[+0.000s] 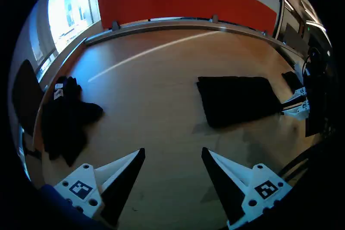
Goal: Fold towel
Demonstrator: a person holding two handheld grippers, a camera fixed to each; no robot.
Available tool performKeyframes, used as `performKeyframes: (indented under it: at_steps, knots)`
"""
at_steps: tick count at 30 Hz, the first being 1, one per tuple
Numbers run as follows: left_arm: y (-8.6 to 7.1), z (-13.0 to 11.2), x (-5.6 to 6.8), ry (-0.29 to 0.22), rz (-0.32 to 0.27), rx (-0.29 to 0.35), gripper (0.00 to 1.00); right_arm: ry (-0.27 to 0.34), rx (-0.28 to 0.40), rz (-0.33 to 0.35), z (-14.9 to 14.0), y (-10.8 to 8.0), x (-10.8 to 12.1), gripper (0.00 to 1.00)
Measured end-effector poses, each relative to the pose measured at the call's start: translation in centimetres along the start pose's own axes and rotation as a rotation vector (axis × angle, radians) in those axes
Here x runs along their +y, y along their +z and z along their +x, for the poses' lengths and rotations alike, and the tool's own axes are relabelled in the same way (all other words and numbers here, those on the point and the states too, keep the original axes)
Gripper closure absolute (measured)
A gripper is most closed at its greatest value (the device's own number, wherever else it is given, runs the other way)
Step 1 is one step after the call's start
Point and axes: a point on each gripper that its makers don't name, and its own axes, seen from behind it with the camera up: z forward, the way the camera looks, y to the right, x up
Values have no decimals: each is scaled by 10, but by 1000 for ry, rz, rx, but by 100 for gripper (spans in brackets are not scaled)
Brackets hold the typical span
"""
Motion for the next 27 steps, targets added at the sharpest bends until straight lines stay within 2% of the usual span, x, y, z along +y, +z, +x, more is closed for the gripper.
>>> performKeyframes:
  at_steps: [2,9,11,20,27]
  knots:
    - [0,0,0,1,0,-1,2,1,0,0,0,0,0,67]
    - [1,0,-1,6,-1,-2,2,2,2,-8,1,-1,1,89]
    - [2,1,0,6,-1,-2,2,5,7,-9,3,-2,1,92]
    - [2,2,-2,9,0,0,2,5,43,-25,17,-9,3,95]
    - [0,6,-3,5,1,8,2,-7,88,-51,38,-21,7,95]
